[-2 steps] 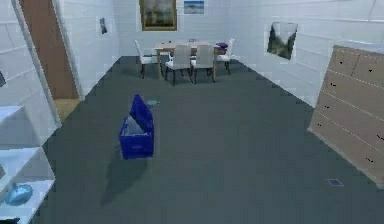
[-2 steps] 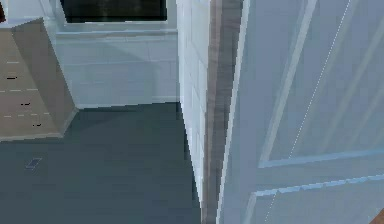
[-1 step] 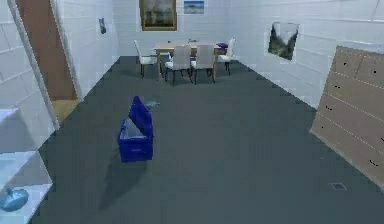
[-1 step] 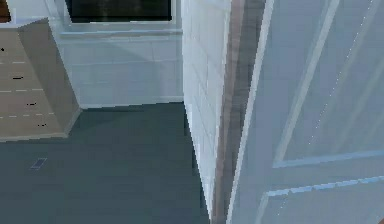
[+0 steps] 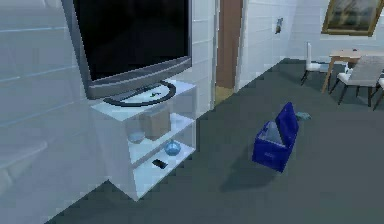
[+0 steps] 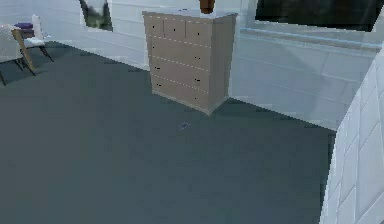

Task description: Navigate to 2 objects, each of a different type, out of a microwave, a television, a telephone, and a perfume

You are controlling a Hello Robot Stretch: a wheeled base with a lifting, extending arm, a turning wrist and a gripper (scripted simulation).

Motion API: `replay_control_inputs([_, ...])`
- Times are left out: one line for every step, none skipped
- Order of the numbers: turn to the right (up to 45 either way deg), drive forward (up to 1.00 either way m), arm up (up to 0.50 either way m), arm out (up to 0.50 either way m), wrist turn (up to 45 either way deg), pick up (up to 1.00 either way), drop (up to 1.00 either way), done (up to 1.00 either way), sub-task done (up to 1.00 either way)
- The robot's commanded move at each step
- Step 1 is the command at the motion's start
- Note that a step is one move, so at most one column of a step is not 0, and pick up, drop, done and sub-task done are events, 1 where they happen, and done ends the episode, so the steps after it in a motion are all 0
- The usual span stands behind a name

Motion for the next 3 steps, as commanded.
replay_control_inputs([-6.0, 0.0, 0.0, 0.0, 0.0, 0.0, 0.0, 0.0, 0.0])
replay_control_inputs([0.0, 0.4, 0.0, 0.0, 0.0, 0.0, 0.0, 0.0, 0.0])
replay_control_inputs([-45.0, 0.0, 0.0, 0.0, 0.0, 0.0, 0.0, 0.0, 0.0])
